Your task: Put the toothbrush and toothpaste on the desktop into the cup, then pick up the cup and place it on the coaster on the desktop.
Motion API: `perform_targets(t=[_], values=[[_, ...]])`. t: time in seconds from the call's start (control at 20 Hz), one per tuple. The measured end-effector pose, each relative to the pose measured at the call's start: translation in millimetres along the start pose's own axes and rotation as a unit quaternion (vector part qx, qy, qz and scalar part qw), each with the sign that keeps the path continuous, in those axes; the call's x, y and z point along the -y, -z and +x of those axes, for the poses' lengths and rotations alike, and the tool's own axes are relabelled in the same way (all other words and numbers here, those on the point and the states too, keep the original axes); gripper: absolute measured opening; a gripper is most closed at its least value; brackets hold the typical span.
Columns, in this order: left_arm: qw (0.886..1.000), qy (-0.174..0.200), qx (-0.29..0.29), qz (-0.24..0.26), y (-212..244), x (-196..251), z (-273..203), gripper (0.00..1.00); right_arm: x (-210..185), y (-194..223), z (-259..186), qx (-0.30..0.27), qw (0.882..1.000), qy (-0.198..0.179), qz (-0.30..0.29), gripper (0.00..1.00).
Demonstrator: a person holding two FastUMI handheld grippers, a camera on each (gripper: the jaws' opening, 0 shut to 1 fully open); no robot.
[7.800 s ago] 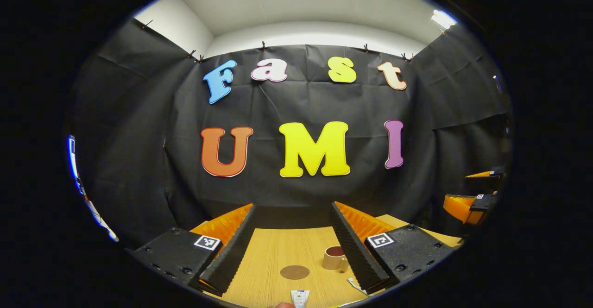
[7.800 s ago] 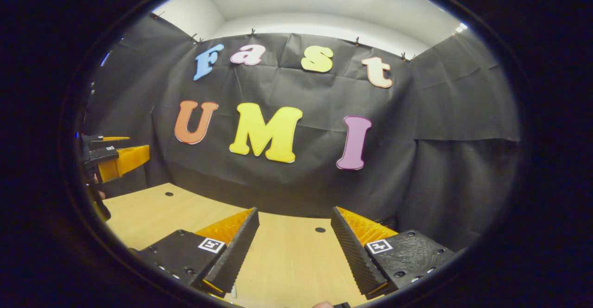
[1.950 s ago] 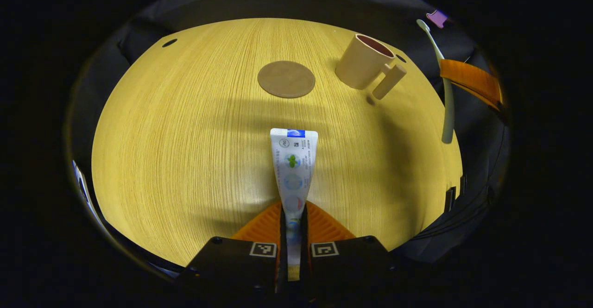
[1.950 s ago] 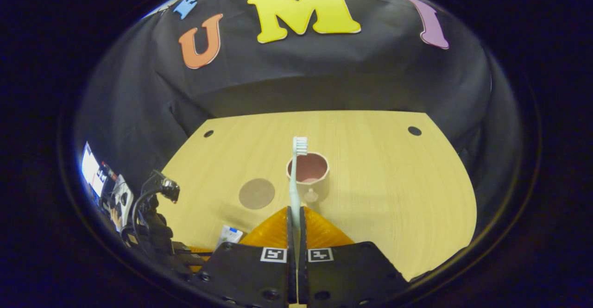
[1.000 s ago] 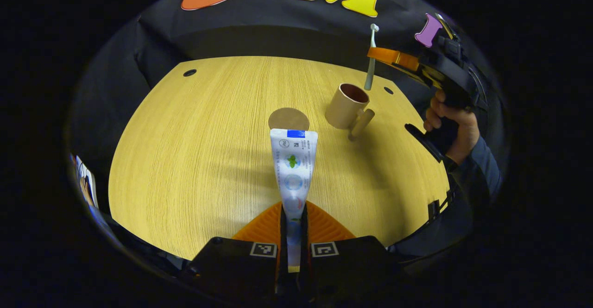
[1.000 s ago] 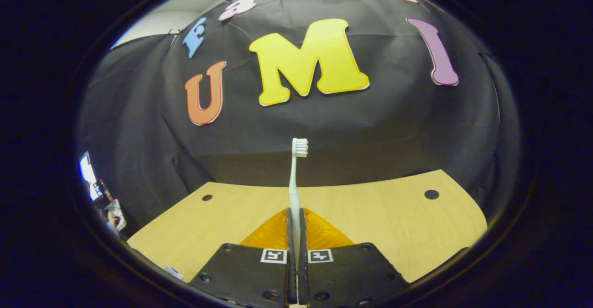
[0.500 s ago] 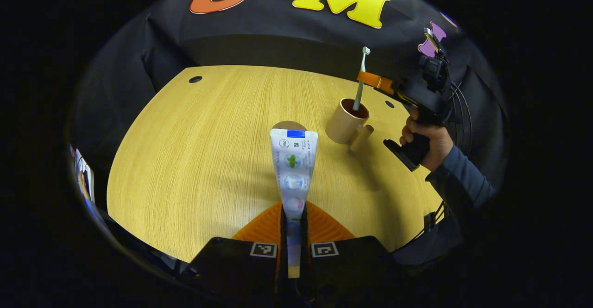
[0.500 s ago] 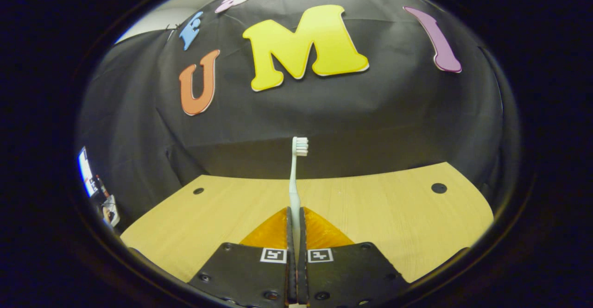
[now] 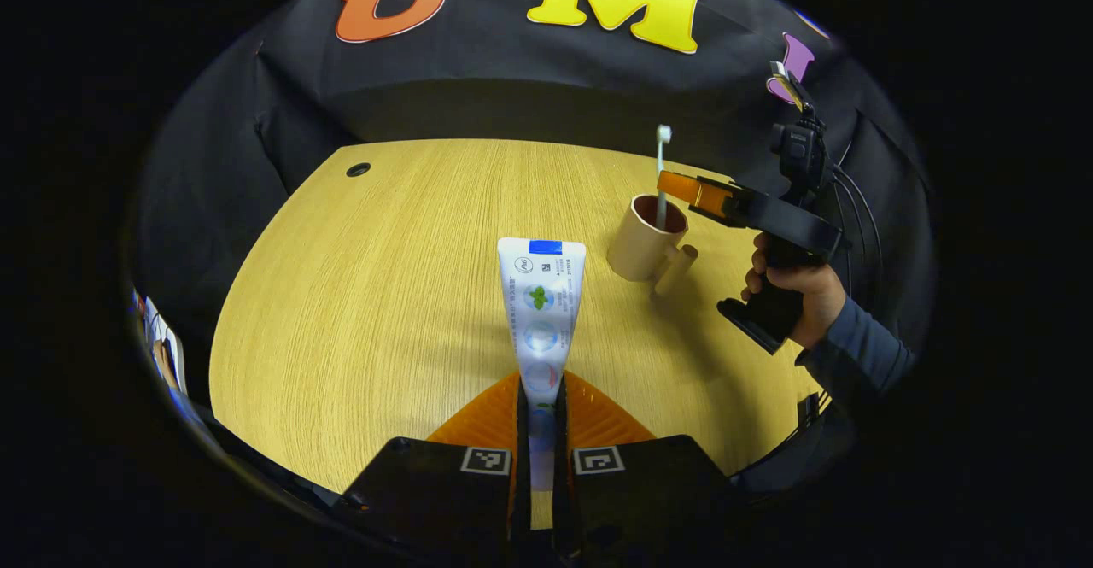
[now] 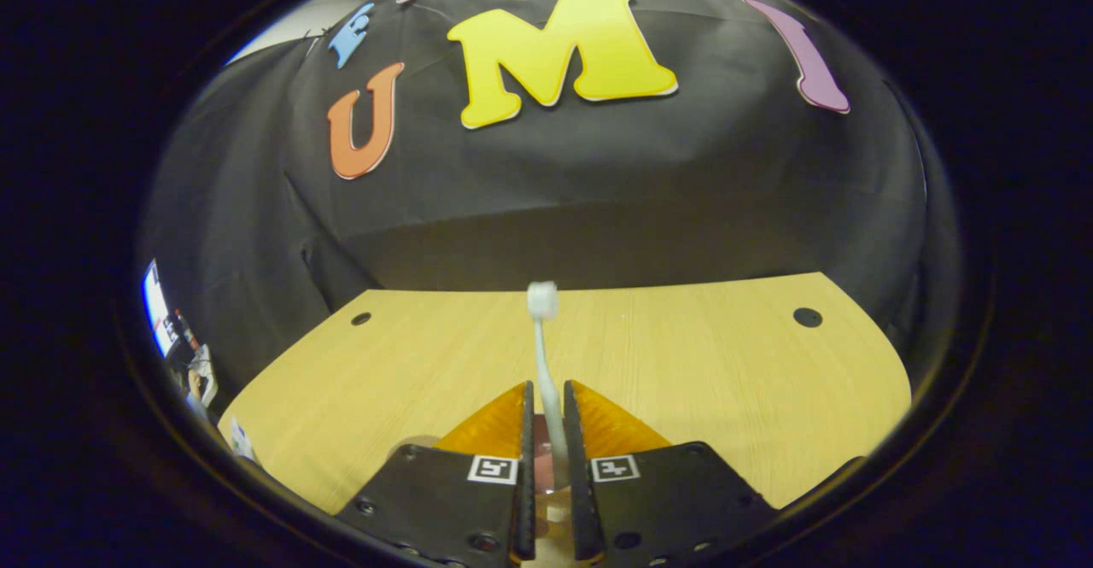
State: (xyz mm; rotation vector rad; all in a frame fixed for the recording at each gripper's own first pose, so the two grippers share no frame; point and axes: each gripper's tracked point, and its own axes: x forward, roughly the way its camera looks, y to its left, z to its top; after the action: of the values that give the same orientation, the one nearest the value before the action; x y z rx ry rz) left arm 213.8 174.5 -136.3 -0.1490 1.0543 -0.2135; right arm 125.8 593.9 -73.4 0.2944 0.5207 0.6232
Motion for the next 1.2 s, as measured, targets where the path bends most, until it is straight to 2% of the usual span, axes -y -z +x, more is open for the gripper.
perform_targets(t=[0.1,0.15,0.2,0.25,0.3,0.4,0.6,0.65,0.8,1.15,1.2], values=[[1.000,-0.003,0.013,0.008,-8,-1,4,0.13,7,-10,-8,0.009,1.000,0.014,0.006,0.35],[1.000,-0.005,0.022,0.012,-13,1,2,0.13,9,-10,-14,0.008,1.000,0.017,0.009,0.37],[0.999,-0.004,0.029,0.015,-19,2,0,0.13,12,-10,-20,0.004,1.000,0.019,0.012,0.50],[0.999,-0.001,0.036,0.015,-25,7,0,0.13,15,-9,-27,0.001,1.000,0.019,0.012,0.58],[0.999,0.003,0.043,0.015,-31,9,5,0.13,19,-10,-33,-0.001,1.000,0.023,0.010,0.77],[0.998,0.010,0.058,0.018,-42,15,10,0.13,29,-8,-49,-0.005,0.999,0.034,0.003,0.94],[0.995,0.028,0.094,0.038,-67,40,9,0.13,41,-3,-81,-0.014,0.999,0.042,0.007,0.95],[0.993,0.033,0.101,0.041,-72,44,13,0.13,44,-1,-87,-0.017,0.999,0.044,0.005,0.92],[0.989,0.050,0.128,0.051,-91,63,16,0.13,50,5,-108,-0.023,0.998,0.052,-0.009,0.96],[0.972,0.085,0.208,0.072,-146,102,35,0.13,61,17,-144,-0.029,0.997,0.064,-0.010,0.96],[0.970,0.091,0.215,0.071,-150,107,39,0.13,64,18,-148,-0.029,0.997,0.067,-0.009,0.93]])
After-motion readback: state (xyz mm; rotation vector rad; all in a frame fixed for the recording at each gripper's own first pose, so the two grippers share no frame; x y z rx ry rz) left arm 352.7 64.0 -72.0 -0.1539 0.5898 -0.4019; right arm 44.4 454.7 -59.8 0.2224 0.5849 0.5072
